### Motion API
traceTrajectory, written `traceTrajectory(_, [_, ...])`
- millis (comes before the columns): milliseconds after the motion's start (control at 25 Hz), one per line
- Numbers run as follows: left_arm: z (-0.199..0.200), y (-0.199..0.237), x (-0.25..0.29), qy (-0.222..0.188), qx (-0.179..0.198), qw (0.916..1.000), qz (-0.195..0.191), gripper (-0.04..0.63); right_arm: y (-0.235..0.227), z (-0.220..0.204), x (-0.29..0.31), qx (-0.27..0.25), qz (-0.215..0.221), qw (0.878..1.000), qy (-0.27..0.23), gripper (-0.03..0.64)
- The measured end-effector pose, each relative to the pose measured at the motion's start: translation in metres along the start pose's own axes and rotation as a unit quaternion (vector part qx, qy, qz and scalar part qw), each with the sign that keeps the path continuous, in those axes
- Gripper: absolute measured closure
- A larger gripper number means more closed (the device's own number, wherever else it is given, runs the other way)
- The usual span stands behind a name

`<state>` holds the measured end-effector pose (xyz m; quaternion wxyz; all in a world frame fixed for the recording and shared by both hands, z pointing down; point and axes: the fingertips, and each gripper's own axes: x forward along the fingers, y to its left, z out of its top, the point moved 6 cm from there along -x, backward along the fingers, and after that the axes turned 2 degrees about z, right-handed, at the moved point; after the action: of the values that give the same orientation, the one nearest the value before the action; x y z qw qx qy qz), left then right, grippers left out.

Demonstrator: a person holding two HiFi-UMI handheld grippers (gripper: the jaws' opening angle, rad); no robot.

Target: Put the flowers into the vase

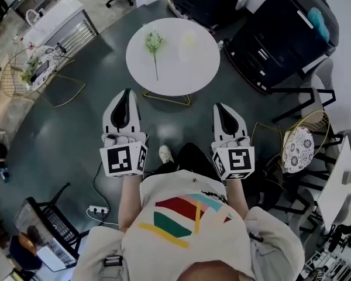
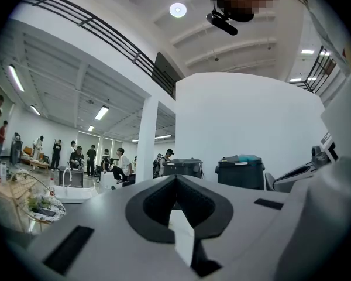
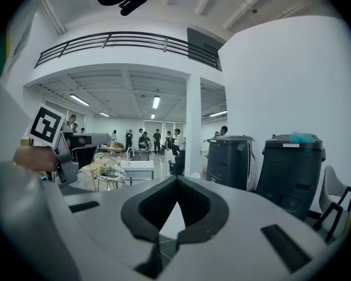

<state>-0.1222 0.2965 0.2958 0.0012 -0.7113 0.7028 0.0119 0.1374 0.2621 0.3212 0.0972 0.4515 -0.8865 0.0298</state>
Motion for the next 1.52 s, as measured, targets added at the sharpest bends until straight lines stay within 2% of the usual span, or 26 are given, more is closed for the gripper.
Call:
traceTrajectory(240, [-0.009, -0.002, 0.024, 0.016, -0.009, 0.9998, 0.004, 0.589, -0.023, 0.001, 0.017, -0.005, -0.001, 1.000, 0.002, 0.607])
traceTrajectory(520, [-0.017, -0.005, 0.072, 0.032, -0.001, 0.9994, 0.011, 0.589, -0.064, -0.002, 0.078, 0.015, 0.006, 1.000, -0.009, 0.607])
traceTrajectory(920, [-0.014, -0.007, 0.203, 0.040, 0.008, 0.9992, 0.003, 0.589, -0.147, 0.018, 0.174, 0.030, 0.001, 0.999, -0.030, 0.607])
traceTrajectory(1160, [0.013, -0.001, 0.273, 0.006, 0.022, 0.9988, 0.043, 0.589, -0.196, 0.020, 0.218, 0.064, 0.013, 0.998, -0.023, 0.607])
traceTrajectory(1360, [0.014, -0.004, 0.304, 0.023, 0.027, 0.9979, 0.054, 0.589, -0.221, 0.024, 0.249, 0.075, 0.033, 0.996, -0.017, 0.607])
traceTrajectory(1520, [0.007, 0.000, 0.314, 0.043, 0.025, 0.9974, 0.053, 0.589, -0.223, 0.029, 0.269, 0.085, 0.043, 0.995, -0.022, 0.607])
